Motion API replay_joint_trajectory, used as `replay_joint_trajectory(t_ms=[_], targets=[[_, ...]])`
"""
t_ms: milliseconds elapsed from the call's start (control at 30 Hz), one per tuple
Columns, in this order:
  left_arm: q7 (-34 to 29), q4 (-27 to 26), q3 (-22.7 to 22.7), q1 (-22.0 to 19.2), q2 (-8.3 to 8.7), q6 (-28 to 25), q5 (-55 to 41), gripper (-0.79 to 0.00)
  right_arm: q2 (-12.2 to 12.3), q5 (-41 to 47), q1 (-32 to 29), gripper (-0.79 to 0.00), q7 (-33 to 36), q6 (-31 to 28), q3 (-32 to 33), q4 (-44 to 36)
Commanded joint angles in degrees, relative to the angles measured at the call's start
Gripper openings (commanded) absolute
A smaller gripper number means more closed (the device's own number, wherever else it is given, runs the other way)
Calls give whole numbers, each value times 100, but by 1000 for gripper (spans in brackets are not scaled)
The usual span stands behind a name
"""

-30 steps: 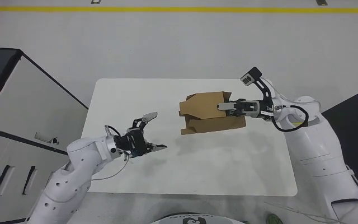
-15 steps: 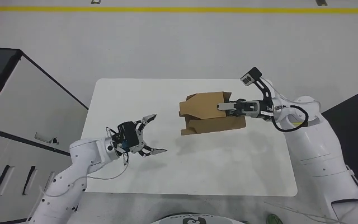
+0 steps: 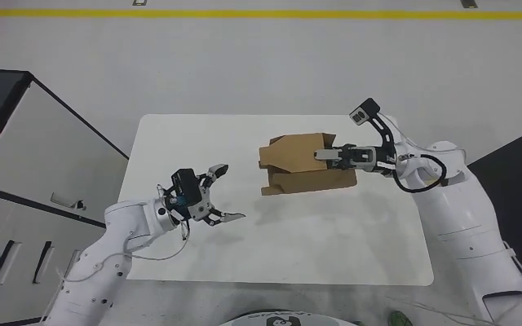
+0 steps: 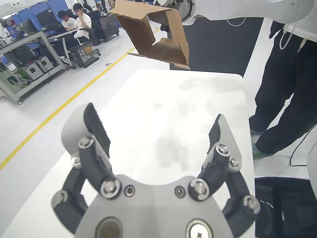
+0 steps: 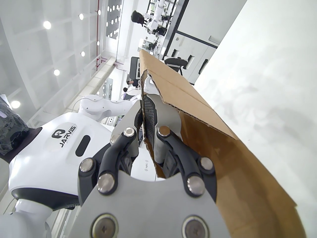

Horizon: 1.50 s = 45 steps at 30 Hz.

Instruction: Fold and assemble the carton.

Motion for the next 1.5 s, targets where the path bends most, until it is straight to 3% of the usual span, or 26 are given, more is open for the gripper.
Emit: replay_joint_trajectory(t_ms=[0, 133, 233, 967, 1467], targets=[[-199, -33, -12, 1, 0, 56, -122, 0, -7, -6, -38, -785, -27, 10, -30, 10], [-380, -47, -50, -10, -2, 172, -281, 0, -30, -17, -81, -785, -58, 11, -128, 40], [-325, -46, -86, -12, -1, 188, -313, -785, -30, -17, -81, -785, -58, 11, -128, 40], [-1055, -397, 68, -77, -26, 347, -939, -785, -51, -284, -327, -785, -339, -70, -171, -167], [-1216, -334, 261, -282, -44, 209, -1058, -785, -111, -342, -267, -785, -439, -96, -302, -162]])
